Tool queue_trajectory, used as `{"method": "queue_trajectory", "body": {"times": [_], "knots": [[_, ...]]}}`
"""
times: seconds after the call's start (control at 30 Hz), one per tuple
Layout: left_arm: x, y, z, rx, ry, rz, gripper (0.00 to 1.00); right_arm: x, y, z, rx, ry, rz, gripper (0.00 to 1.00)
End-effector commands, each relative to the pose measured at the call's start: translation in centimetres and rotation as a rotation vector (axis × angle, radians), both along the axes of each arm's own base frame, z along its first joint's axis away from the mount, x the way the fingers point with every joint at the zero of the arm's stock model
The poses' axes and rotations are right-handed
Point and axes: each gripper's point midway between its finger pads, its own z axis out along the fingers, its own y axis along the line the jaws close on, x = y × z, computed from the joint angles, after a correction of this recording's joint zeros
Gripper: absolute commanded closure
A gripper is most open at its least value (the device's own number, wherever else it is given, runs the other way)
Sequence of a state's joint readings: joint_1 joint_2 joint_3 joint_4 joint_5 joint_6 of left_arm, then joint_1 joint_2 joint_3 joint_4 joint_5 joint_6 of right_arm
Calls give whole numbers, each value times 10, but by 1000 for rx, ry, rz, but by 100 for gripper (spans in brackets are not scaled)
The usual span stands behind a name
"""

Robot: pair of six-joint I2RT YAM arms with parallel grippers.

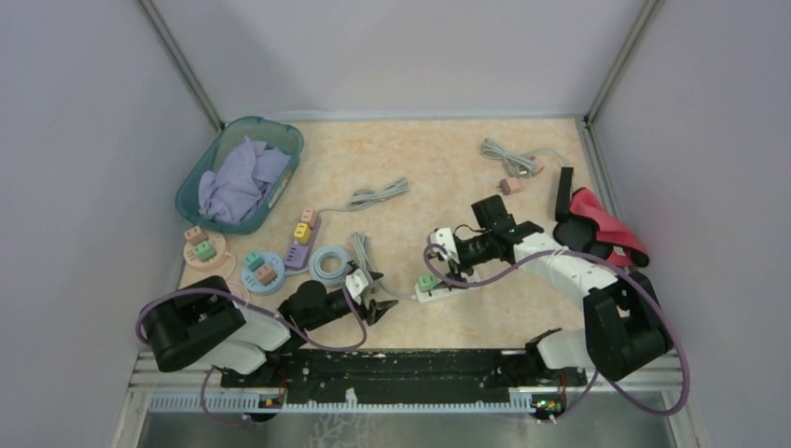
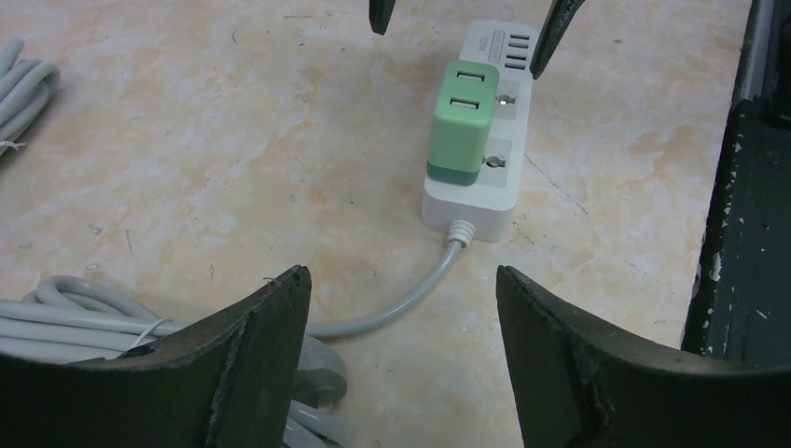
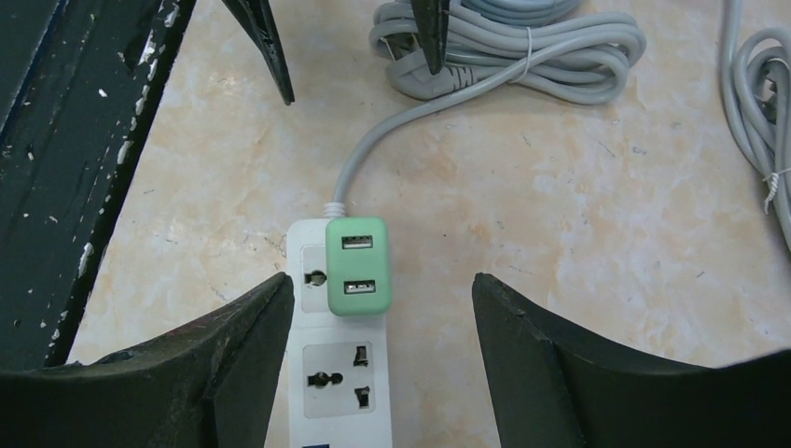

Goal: Pull the plug off the socket
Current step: Remove the plug from the socket.

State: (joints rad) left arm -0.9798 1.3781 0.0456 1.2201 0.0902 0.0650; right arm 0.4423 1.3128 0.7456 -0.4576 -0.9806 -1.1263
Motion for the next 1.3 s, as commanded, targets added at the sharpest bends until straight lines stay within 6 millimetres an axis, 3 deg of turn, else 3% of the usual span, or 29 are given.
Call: {"method": "queue_trajectory", "body": {"times": [0.0,0.4,0.63,0.77,0.97,1.27], "knots": [[-1,-5,8,-46,-12,-20,22,-1,7,-9,-31,-29,29,30],[-11,-25,4,-29,-20,-144,21,-10,20,-32,-140,-40,84,54],[-9,-47,-4,-17,-24,-209,19,-10,23,-28,-139,-51,99,81],[-3,-55,-6,-23,-76,-210,11,-8,24,-25,-133,-64,90,93],[-4,-62,-11,-65,-118,-238,8,-7,25,-23,-126,-61,81,97],[4,-75,-28,-49,-81,-215,14,-7,26,-23,-123,-56,81,98]]}}
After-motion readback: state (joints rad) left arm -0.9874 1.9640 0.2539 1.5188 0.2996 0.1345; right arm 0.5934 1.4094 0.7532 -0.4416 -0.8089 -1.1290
